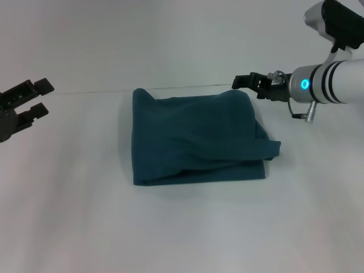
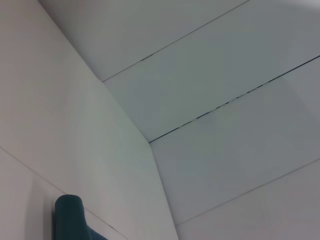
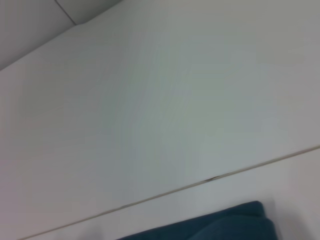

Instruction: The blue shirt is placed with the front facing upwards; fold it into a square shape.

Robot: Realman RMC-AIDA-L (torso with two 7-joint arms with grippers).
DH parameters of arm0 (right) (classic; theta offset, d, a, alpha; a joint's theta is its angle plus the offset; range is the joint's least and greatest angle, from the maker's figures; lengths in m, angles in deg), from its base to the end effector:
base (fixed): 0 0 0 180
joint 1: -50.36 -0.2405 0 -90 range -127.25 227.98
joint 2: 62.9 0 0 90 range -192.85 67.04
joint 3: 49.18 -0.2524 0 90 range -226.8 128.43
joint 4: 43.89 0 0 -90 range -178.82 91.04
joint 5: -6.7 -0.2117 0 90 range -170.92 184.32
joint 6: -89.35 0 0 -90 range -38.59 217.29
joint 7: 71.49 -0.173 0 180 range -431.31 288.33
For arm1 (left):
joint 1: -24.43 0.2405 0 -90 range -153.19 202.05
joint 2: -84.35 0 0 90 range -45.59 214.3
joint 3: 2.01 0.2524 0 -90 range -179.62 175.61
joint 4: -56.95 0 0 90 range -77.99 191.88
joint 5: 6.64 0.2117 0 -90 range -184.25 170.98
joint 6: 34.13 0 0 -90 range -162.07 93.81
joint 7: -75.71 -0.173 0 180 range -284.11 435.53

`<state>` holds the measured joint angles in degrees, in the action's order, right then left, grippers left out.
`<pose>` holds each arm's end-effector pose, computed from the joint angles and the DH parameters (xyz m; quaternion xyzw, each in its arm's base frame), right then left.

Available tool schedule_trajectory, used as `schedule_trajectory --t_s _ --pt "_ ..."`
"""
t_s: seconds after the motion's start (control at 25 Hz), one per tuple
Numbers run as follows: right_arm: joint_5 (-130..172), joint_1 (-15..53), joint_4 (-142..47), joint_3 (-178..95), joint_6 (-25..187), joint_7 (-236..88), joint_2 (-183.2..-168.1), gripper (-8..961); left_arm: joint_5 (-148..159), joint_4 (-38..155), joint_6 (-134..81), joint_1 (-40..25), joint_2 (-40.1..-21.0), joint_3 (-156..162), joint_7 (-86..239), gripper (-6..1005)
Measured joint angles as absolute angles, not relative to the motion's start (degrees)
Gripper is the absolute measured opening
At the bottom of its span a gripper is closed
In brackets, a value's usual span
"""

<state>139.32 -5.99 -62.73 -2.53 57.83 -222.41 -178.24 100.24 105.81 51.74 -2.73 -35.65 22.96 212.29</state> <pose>0.2314 0.5062 -0.0292 -0.6822 0.6137 0.1738 0.3574 -0.2665 0.3694 0.0680 -0.6579 -0.6013 -0.4312 0.1405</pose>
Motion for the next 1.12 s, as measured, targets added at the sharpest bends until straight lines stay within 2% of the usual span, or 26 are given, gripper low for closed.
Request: schedule_trajectory --t_s 0.24,0.44,0.68,0.96,1.12 --pt "139.3 -6.0 -63.3 -2.5 55.9 -222.5 -178.30 803 100.2 105.8 51.7 -2.7 -35.73 23.0 212.2 801" --pt "139.2 -3.5 -70.8 -2.8 45.5 -219.9 -177.77 803 100.4 105.8 51.7 -2.6 -35.32 22.8 211.6 800" --pt "126.7 6.8 -86.2 -3.2 27.8 -211.0 -177.37 803 100.7 105.9 51.7 -2.0 -34.85 22.7 210.6 800" --pt "107.6 18.7 -89.8 -4.5 11.3 -194.9 -174.32 803 100.9 105.8 52.7 -2.5 -34.83 25.1 206.9 799" --pt "105.2 23.4 -89.6 -9.9 2.8 -187.7 -174.13 803 100.5 105.8 53.7 -3.1 -35.28 29.4 202.4 799"
